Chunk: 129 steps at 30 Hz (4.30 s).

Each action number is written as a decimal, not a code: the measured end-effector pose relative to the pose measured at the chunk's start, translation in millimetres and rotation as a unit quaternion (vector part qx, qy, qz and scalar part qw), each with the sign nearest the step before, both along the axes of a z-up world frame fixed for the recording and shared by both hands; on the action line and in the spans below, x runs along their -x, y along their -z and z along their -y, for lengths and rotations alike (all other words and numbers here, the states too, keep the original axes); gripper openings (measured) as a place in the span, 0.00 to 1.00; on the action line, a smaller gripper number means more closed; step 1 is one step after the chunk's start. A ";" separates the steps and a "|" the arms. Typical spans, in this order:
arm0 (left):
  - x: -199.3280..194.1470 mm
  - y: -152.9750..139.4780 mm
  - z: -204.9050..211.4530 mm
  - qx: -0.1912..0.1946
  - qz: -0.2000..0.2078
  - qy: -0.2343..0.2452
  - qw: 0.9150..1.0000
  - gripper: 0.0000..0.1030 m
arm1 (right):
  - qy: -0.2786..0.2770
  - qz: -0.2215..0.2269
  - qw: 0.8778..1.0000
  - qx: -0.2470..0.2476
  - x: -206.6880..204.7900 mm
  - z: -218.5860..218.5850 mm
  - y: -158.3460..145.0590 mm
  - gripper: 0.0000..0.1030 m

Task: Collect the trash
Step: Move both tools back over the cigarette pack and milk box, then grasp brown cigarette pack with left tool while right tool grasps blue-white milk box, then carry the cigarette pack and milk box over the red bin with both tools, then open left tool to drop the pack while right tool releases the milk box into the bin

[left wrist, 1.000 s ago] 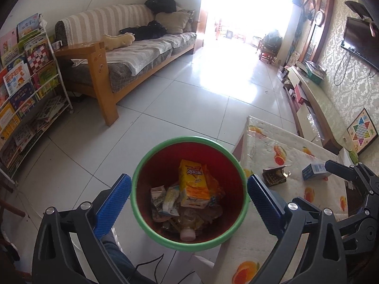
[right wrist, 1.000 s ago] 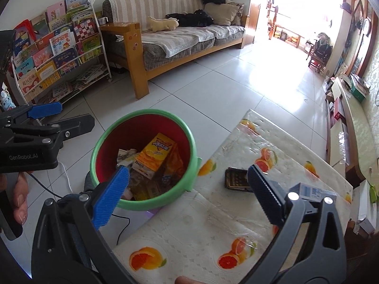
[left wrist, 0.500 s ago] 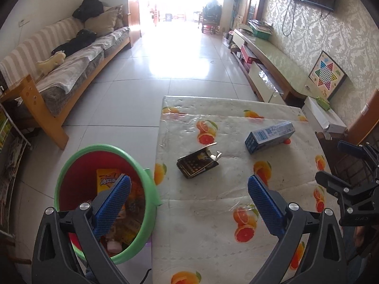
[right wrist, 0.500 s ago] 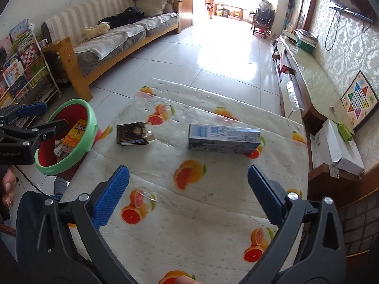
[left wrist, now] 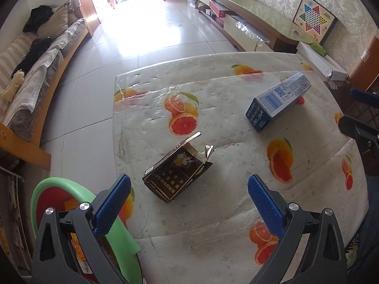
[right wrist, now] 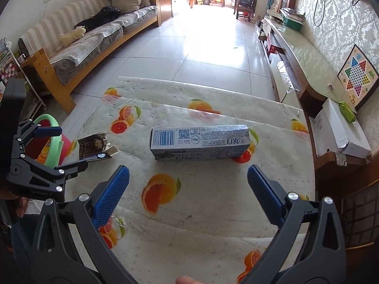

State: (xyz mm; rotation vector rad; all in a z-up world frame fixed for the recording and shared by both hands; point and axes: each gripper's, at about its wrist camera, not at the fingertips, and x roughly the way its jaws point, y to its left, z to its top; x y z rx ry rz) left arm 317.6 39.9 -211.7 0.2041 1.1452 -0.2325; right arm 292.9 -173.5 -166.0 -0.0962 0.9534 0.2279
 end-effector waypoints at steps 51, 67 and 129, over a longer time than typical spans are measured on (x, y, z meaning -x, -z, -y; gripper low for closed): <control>-11.8 30.3 2.3 0.031 -0.031 0.010 0.999 0.32 | -0.224 -0.085 0.963 0.124 -33.9 -19.5 55.4 0.41; 35.5 -38.3 -18.8 0.110 0.021 -0.049 0.992 0.04 | -0.125 -0.021 0.989 0.076 7.2 4.5 -12.2 0.40; 129.0 -133.9 -248.5 0.038 0.176 -0.270 0.946 0.86 | -0.281 0.049 0.958 -0.008 55.1 -264.6 -75.9 0.40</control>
